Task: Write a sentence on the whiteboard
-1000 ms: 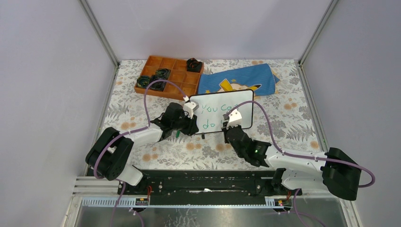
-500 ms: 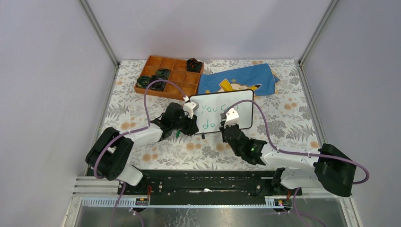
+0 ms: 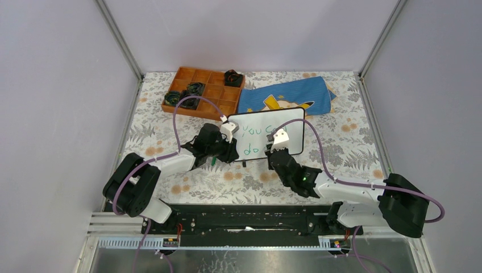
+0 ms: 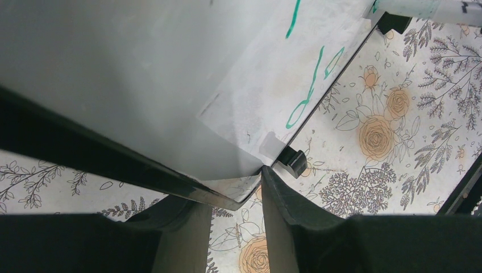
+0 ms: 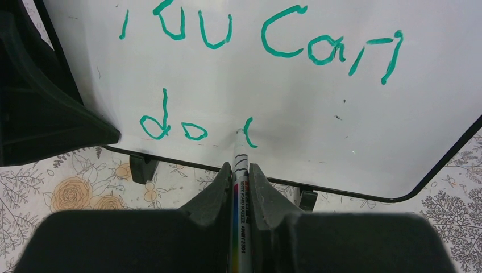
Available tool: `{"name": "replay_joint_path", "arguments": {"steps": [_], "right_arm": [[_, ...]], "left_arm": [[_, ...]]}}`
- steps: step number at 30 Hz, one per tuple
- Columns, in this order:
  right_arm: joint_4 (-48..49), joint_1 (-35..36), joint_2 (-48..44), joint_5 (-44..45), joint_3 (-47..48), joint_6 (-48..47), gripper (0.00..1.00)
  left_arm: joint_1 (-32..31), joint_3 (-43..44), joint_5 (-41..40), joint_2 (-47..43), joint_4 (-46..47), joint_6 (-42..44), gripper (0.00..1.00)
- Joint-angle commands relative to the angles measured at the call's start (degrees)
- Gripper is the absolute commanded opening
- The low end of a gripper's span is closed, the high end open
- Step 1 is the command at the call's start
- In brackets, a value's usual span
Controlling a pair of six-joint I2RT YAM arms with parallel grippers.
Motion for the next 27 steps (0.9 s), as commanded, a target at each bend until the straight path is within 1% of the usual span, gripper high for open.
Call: {"name": "replay_joint_path", "arguments": {"steps": [1,8,12,16,21,27], "right_arm": [[0.49,-1.43,-2.16,3.53,0.31,0.47,0.00],[-1.01,-1.50,-4.06,2.93,-0.25,0.46,0.00],[-0.48,-1.44,-8.29,0.88,-1.91,-0.74,0.00],[-0.56,-1.43,-11.52,2.09,-2.65,-1.71,0.00],[0.88,-1.52,-10.79,2.85,-1.70,-2.33,0.00],[3.62,-1.72,-7.75,2.19,0.31,-2.83,0.00]], "left_arm": [[-0.94,0.82,-1.33,-0.04,-1.17,1.74,0.41],[-0.99,0.86,-1.33,-0.08,-1.17,1.74,0.41],[-0.99,0.70,-1.31,-0.15,-1.17,1.72,0.41],[-0.99,0.90,-1.42,0.11,-1.25,1.65,0.41],[-0.99,0.94,-1.42,0.14,-1.19,1.65,0.41],[-0.99,0.86,-1.42,0.00,-1.10,1.65,0.41]]}}
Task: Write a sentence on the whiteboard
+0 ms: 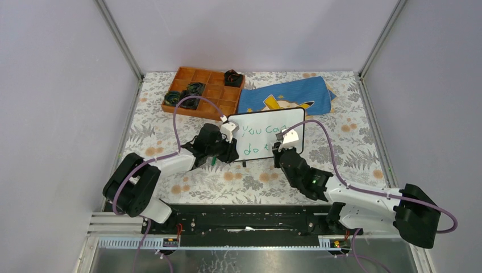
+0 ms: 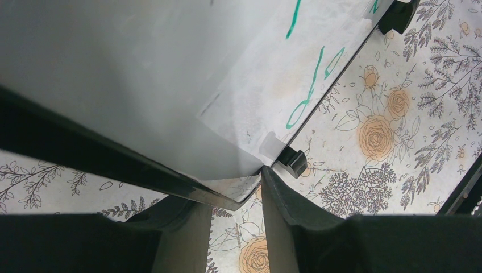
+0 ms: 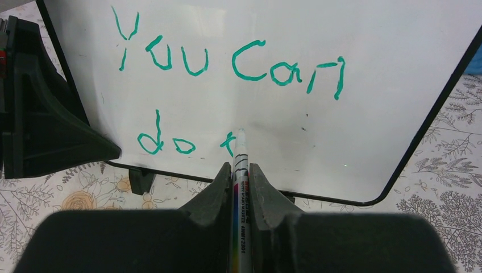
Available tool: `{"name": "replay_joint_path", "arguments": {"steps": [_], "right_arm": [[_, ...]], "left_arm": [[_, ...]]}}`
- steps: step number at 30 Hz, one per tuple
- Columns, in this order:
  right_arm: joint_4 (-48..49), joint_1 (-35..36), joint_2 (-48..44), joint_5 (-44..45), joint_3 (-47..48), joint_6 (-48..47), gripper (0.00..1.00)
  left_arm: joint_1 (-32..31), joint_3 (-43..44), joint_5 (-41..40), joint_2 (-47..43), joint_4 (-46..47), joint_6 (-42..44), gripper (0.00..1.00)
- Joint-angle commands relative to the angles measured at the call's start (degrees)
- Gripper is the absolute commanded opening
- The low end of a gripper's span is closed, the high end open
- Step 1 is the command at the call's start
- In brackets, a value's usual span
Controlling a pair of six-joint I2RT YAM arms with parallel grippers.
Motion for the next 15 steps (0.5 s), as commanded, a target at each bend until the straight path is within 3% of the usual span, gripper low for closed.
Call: {"name": "replay_joint_path", "arguments": {"steps": [1,15], "right_arm": [[4.27,-0.69,2.17,1.08,3.32,-1.15,0.00],[4.26,-2.69,5.07,0.59,4.30,-0.35,0.00]], "left_arm": [[-0.93,0.82,-1.41,0.05,-1.16,1.65,0.41],[-0.93,0.91,-1.40,0.18,-1.17,1.72,0.41]]}}
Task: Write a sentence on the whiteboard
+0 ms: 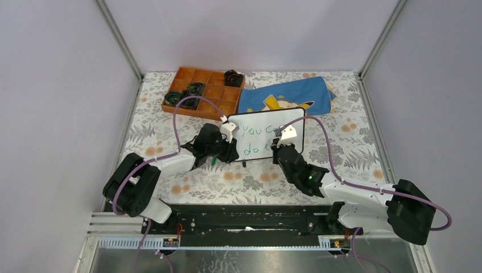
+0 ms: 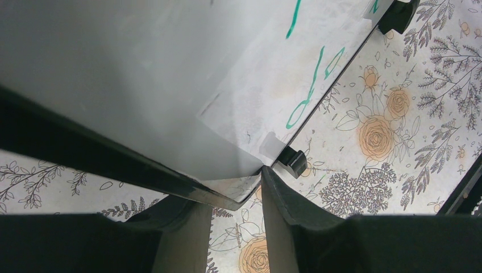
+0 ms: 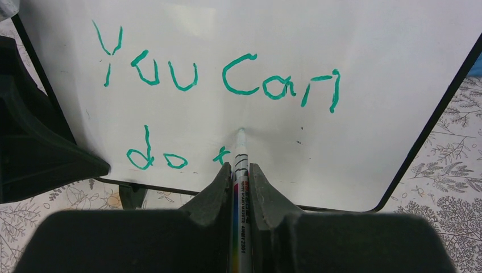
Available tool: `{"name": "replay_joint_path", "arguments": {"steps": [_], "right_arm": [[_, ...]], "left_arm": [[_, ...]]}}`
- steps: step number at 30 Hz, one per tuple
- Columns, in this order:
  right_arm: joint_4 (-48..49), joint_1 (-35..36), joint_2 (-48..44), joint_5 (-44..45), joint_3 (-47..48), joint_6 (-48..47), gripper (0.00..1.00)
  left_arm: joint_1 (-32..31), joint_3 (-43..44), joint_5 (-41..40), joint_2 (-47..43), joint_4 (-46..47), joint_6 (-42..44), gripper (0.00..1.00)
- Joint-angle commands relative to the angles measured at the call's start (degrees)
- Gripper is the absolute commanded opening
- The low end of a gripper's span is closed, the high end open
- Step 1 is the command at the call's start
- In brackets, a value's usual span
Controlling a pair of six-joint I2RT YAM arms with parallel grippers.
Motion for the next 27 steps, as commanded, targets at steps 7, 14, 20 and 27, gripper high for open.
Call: {"name": "replay_joint_path", "arguments": {"steps": [7,14,20,27], "right_arm": [[0.85,-0.70,-0.28,0.04,0.90,0.99,0.00],[-0.50,-0.70,-0.35,-0.94,-0.29,2.46,0.00],[-1.47,-0.73,-0.63,-1.52,-1.16,3.57,0.00],[-2.02,-0.63,-0.74,-2.46,-2.55,5.08,0.00]], "left_arm": [[-0.91,0.94,-1.46,0.06,-1.19,1.70,0.41],[-0.92,0.86,-1.44,0.03,-1.19,1.74,0.41],[-1.01,0.84,-1.46,0.00,-1.19,1.74,0.41],[-1.01,0.80,-1.51,0.08,-1.15,1.74,0.41]]}}
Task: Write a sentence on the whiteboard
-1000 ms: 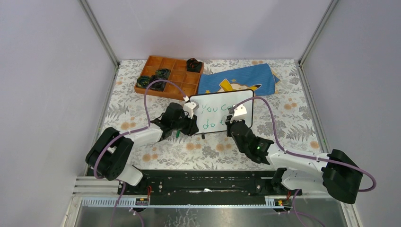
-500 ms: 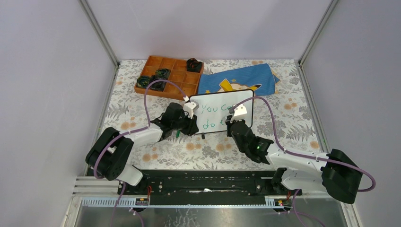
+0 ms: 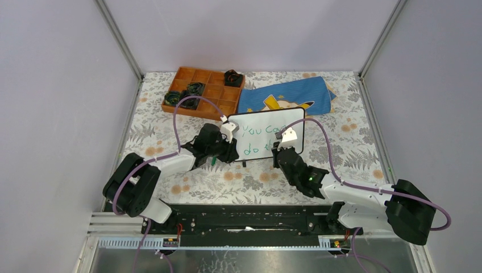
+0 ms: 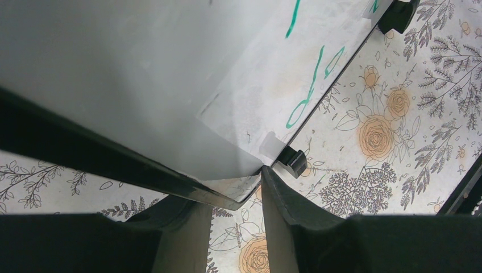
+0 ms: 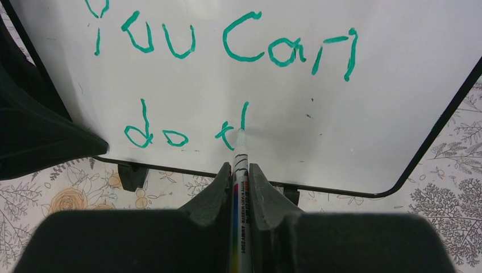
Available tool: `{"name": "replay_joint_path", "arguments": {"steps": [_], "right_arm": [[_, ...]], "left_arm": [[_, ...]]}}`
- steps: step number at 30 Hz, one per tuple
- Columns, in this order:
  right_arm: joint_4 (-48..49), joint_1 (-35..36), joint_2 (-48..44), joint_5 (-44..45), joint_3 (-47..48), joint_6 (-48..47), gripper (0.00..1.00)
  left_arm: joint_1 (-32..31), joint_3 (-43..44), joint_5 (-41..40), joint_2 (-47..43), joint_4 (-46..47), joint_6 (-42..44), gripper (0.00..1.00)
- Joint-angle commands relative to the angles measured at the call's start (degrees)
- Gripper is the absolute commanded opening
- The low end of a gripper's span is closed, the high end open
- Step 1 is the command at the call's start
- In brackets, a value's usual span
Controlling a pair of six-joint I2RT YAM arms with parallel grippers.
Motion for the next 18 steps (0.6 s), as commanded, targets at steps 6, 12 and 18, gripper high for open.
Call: {"name": "replay_joint_path", "arguments": {"steps": [6,12,18], "right_arm": [[-0.88,-0.36,-0.43,-0.97,-1.34,2.40,0.00],[-1.18,-0.38,-0.21,-1.57,-2.11,3.35,0.00],[-1.46,-0.36,-0.22,-1.60,-2.27,3.47,0.00]], "left_arm": [[-1.06,0.87,-1.53,0.15,-1.22,1.76,0.41],[-1.16,0.87,-1.57,0.13,-1.25,1.76,0.41],[-1.12,0.97,-1.47,0.44,-1.19,1.73,0.41]]}}
